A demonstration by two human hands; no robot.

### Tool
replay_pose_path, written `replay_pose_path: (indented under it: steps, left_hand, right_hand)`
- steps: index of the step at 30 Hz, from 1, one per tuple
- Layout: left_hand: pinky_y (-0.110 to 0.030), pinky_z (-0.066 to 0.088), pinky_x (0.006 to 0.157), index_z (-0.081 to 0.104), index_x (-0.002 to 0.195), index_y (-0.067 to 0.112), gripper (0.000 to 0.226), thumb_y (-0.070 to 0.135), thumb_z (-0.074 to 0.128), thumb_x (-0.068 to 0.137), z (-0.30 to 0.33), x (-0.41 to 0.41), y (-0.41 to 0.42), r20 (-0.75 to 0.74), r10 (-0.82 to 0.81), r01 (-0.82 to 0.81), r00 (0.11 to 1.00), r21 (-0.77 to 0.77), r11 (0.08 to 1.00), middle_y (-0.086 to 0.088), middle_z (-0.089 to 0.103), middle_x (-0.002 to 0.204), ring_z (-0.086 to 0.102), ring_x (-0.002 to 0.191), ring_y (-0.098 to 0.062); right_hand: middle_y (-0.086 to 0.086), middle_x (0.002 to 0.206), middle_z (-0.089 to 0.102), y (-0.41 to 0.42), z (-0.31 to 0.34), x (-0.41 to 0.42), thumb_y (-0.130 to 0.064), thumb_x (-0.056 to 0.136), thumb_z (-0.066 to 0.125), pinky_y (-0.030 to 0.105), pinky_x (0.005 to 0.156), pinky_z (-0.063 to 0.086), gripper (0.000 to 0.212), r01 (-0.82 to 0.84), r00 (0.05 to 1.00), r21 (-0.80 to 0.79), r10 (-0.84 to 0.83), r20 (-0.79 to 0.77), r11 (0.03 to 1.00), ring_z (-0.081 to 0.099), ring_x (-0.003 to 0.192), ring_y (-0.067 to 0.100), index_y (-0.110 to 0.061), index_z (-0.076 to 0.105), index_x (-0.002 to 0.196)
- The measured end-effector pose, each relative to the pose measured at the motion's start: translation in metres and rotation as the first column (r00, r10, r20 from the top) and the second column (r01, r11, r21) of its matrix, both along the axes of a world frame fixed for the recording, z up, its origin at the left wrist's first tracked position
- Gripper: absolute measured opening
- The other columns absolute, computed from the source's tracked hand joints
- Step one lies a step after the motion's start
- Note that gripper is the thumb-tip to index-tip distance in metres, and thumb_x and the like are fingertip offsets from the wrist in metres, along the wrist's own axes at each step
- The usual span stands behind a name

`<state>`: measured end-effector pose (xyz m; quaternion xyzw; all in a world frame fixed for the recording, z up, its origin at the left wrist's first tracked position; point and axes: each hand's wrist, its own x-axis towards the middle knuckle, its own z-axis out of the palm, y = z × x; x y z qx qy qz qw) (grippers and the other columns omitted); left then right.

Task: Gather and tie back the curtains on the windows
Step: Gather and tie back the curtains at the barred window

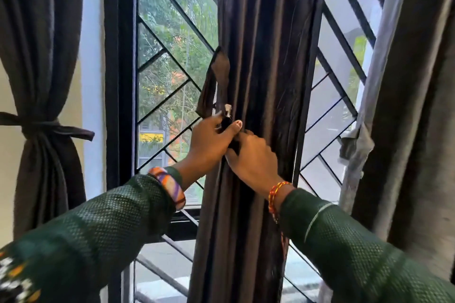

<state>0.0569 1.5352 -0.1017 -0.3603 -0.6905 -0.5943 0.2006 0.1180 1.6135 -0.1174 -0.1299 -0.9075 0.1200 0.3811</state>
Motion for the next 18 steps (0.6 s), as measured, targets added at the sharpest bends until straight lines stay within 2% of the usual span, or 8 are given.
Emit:
replay_pose_path:
  steps: [2,5,6,8,10,13,16,18]
  left_hand:
    - [-0.039,0.053,0.088,0.064,0.116,0.012,0.051,0.037,0.068,0.072,-0.007,-0.001,-0.006,0.076,-0.153,0.146,0.985,0.093,0.985,-0.010,0.070,0.104,0.067,0.097,-0.023]
    - [-0.037,0.049,0.097,0.055,0.129,0.015,0.059,0.032,0.072,0.075,-0.018,-0.011,-0.012,0.210,-0.221,0.211,0.952,0.066,0.975,-0.009,0.064,0.119,0.061,0.110,-0.021]
    - [-0.036,0.049,0.097,0.057,0.127,0.014,0.058,0.032,0.073,0.074,-0.022,-0.015,-0.013,0.262,-0.233,0.226,0.936,0.058,0.972,-0.007,0.065,0.118,0.062,0.109,-0.020]
    - [-0.032,0.052,0.091,0.064,0.116,0.012,0.053,0.038,0.074,0.071,-0.029,-0.020,-0.013,0.285,-0.159,0.169,0.945,-0.009,0.986,-0.004,0.069,0.107,0.066,0.098,-0.017]
    - [-0.021,0.050,0.076,0.070,0.101,0.009,0.034,0.035,0.069,0.080,-0.034,-0.021,-0.013,0.189,0.036,-0.012,0.981,-0.126,0.992,0.000,0.069,0.088,0.065,0.082,-0.014]
    - [-0.024,0.043,0.063,0.070,0.084,0.007,0.027,0.033,0.060,0.087,-0.040,-0.015,-0.013,0.010,0.224,-0.219,0.974,-0.174,0.960,-0.006,0.065,0.073,0.062,0.072,-0.021]
    - [-0.025,0.037,0.063,0.065,0.081,0.003,0.030,0.032,0.058,0.089,-0.050,-0.010,-0.011,-0.119,0.266,-0.285,0.957,-0.200,0.937,-0.016,0.067,0.082,0.062,0.079,-0.030]
    - [-0.027,0.036,0.063,0.060,0.078,0.003,0.036,0.036,0.054,0.091,-0.058,-0.005,-0.009,-0.158,0.269,-0.299,0.950,-0.208,0.931,-0.019,0.064,0.084,0.060,0.082,-0.033]
  right_hand:
    - [0.011,0.132,0.049,-0.006,-0.012,-0.010,-0.032,0.087,0.052,0.040,0.079,0.047,0.034,-0.054,0.998,-0.037,0.053,-0.022,0.998,0.051,0.119,0.033,-0.018,0.056,0.119]
    - [0.016,0.145,0.039,-0.003,-0.029,-0.027,-0.039,0.083,0.053,0.045,0.091,0.049,0.046,-0.089,0.996,-0.118,0.089,-0.005,0.989,0.032,0.137,0.029,-0.017,0.054,0.122]
    - [0.016,0.145,0.040,-0.003,-0.034,-0.030,-0.042,0.079,0.053,0.045,0.092,0.049,0.051,-0.120,0.993,-0.145,0.121,-0.003,0.982,0.032,0.138,0.028,-0.018,0.053,0.124]
    - [0.016,0.143,0.042,-0.001,-0.042,-0.033,-0.040,0.075,0.058,0.044,0.091,0.050,0.055,-0.205,0.979,-0.214,0.205,-0.022,0.955,0.042,0.131,0.031,-0.019,0.054,0.126]
    - [0.017,0.136,0.049,-0.002,-0.051,-0.032,-0.026,0.077,0.064,0.040,0.094,0.049,0.052,-0.283,0.959,-0.236,0.282,-0.041,0.930,0.046,0.128,0.033,-0.014,0.055,0.127]
    - [0.019,0.134,0.052,-0.006,-0.069,-0.026,-0.017,0.079,0.065,0.030,0.100,0.042,0.061,-0.344,0.938,-0.200,0.344,-0.035,0.918,0.050,0.124,0.033,-0.010,0.045,0.136]
    - [0.017,0.153,0.024,-0.013,-0.088,-0.019,-0.015,0.081,0.062,0.033,0.102,0.041,0.074,-0.350,0.935,-0.156,0.354,0.002,0.924,0.044,0.129,0.030,-0.006,0.028,0.146]
    - [0.013,0.157,0.012,-0.018,-0.102,-0.013,-0.016,0.084,0.060,0.038,0.098,0.045,0.072,-0.311,0.945,-0.147,0.322,0.054,0.939,0.048,0.125,0.032,-0.007,0.026,0.146]
